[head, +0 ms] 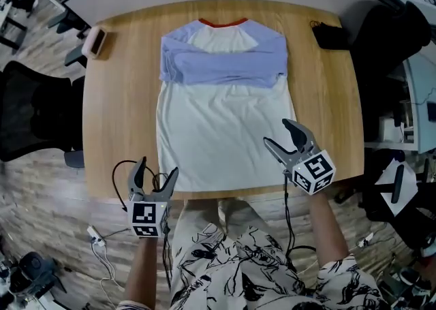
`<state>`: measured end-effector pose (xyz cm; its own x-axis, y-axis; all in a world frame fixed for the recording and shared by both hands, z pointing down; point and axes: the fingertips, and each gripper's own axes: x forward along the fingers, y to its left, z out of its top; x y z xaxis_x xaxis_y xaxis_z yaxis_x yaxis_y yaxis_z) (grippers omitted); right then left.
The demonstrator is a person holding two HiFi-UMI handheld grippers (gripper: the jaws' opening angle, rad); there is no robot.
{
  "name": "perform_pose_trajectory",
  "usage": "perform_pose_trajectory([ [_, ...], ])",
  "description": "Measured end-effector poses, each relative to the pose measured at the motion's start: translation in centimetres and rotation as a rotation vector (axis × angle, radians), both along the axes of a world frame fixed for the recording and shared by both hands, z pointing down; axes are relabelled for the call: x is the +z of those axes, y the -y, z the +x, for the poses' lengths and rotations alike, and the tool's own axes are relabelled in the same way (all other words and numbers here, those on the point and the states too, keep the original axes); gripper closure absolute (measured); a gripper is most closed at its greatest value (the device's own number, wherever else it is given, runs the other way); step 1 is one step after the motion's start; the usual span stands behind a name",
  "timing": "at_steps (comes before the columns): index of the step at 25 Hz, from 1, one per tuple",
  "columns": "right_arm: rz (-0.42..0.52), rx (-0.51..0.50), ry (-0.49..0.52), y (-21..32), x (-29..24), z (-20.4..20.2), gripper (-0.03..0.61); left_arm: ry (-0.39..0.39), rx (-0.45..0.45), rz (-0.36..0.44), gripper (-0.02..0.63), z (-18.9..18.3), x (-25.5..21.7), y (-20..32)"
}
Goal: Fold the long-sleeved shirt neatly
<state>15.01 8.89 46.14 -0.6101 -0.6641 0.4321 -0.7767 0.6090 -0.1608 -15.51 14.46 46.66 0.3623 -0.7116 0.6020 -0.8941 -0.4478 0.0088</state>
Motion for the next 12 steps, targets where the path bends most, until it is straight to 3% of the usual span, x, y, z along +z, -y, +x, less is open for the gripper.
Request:
perform_pose_trajectory([
  [6, -0.003, 0.015, -0.008, -7.6, -0.2, 3.6, 0.255, 0.023, -0.073, 0.026, 0.225, -0.5, -1.1, -6.8],
  [12, -0.003, 0.106, -0.035, -13.3, 0.7, 7.4, 0.252, 0.003, -0.083, 0.031, 0.241, 0.0, -0.8, -10.6],
])
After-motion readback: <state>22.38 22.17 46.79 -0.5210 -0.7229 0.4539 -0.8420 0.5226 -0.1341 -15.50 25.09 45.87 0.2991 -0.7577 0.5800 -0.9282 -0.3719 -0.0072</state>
